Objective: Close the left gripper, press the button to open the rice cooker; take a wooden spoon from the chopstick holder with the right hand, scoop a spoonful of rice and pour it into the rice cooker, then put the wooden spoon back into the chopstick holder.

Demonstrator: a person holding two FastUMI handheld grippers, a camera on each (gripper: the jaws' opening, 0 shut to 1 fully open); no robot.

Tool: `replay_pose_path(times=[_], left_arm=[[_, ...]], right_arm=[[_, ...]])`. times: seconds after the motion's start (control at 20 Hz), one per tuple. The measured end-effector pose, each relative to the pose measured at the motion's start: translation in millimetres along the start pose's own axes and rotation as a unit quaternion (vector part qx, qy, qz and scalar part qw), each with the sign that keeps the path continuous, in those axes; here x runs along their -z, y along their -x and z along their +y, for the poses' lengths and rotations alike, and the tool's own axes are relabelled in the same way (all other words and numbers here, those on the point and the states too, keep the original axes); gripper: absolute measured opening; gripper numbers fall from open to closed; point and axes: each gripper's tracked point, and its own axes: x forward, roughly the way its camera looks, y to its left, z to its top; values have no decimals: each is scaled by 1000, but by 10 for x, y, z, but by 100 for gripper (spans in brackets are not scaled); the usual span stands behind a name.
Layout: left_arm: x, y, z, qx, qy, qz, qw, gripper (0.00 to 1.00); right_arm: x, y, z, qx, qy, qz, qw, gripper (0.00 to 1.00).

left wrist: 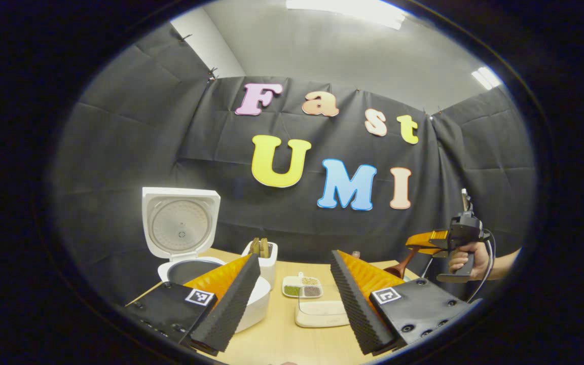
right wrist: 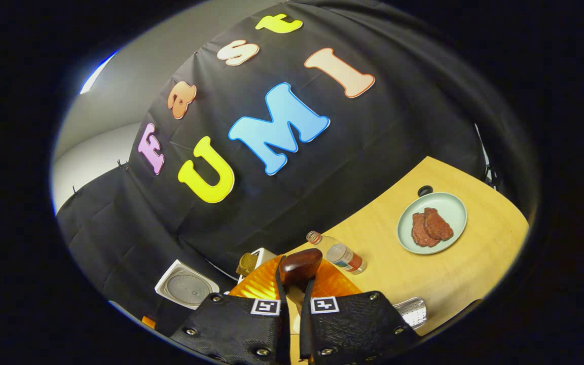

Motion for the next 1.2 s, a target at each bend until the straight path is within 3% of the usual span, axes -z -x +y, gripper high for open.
replay_pose_path(times=[0.2, 0.7, 0.9, 1.15, 1.2], left_arm=[[-16, 0, 9, -14, -10, -3, 1000, 96], [38, -55, 57, -42, -35, 15, 998, 97], [55, -54, 51, -40, -40, 24, 998, 97], [48, -59, 35, -38, -46, 23, 998, 97], [40, -57, 19, -36, -44, 24, 998, 97]], right_arm=[[-49, 141, -427, 45, 18, -8, 999, 7], [475, 183, -1244, 137, 52, 22, 989, 7], [712, 11, -1333, 151, 49, 36, 987, 7], [897, -29, -1444, 158, 100, 25, 982, 8], [913, -5, -1451, 157, 103, 25, 982, 13]])
